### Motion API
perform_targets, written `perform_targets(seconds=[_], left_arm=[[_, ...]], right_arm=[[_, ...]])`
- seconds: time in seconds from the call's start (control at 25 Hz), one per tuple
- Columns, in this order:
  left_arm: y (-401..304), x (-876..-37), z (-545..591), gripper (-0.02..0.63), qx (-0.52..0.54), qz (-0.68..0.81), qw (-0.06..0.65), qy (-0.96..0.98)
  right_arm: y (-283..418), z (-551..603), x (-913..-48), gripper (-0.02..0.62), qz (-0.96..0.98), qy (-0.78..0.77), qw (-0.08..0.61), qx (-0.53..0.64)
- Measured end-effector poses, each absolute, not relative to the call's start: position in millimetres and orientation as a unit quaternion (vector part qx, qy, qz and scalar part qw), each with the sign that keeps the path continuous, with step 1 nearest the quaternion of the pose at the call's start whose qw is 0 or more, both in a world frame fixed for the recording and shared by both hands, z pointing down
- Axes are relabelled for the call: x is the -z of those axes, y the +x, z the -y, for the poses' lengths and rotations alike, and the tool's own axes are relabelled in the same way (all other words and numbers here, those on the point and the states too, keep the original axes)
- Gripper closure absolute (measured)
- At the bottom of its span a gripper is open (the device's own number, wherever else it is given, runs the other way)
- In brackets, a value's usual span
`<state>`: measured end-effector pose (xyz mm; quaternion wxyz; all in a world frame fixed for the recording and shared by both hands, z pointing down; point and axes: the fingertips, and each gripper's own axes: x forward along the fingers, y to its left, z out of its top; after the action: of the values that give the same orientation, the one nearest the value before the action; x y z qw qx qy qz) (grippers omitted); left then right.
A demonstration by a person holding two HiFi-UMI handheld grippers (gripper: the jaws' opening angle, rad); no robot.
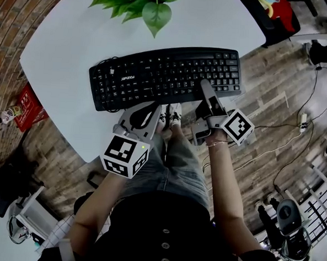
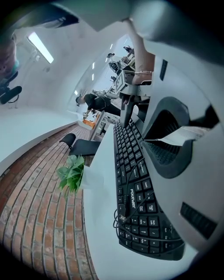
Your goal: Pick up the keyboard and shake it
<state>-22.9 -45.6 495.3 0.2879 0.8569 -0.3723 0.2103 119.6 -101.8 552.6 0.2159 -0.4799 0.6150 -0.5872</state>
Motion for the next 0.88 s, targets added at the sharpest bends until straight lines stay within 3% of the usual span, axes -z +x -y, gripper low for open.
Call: perform_targets(seconds=[0.32, 0.48, 0.88], left_arm=[[-16, -502, 40, 0.583, -0.211, 0.354, 0.301, 0.860], [-14, -505, 41, 0.583, -0.208, 0.355, 0.307, 0.858], [-9, -512, 34, 0.583, -0.188, 0.353, 0.357, 0.844]], right_arm=[[124, 112, -558, 0.343, -0.614, -0.476, 0.257, 0.574], [122, 117, -553, 0.400, -0.632, -0.460, 0.266, 0.564], [123, 115, -550, 0.414, -0.628, -0.473, 0.238, 0.570]])
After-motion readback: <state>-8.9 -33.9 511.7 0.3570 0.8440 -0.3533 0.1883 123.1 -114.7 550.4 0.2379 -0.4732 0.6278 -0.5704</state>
